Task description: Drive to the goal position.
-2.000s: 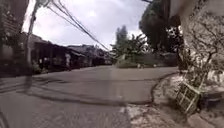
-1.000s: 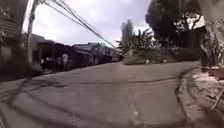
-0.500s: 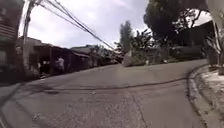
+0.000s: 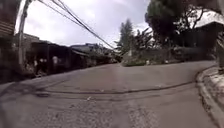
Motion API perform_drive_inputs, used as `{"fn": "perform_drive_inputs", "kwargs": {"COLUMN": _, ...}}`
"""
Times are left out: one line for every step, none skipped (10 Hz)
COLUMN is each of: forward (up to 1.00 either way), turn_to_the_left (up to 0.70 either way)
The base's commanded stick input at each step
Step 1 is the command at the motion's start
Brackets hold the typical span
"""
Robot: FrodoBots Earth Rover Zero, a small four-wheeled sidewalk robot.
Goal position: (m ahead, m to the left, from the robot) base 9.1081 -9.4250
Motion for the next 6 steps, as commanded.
{"fn": "perform_drive_inputs", "kwargs": {"forward": 0.7, "turn_to_the_left": 0.01}}
{"fn": "perform_drive_inputs", "kwargs": {"forward": 0.7, "turn_to_the_left": 0.01}}
{"fn": "perform_drive_inputs", "kwargs": {"forward": 0.7, "turn_to_the_left": 0.01}}
{"fn": "perform_drive_inputs", "kwargs": {"forward": 0.7, "turn_to_the_left": 0.01}}
{"fn": "perform_drive_inputs", "kwargs": {"forward": 0.7, "turn_to_the_left": 0.01}}
{"fn": "perform_drive_inputs", "kwargs": {"forward": 0.7, "turn_to_the_left": 0.01}}
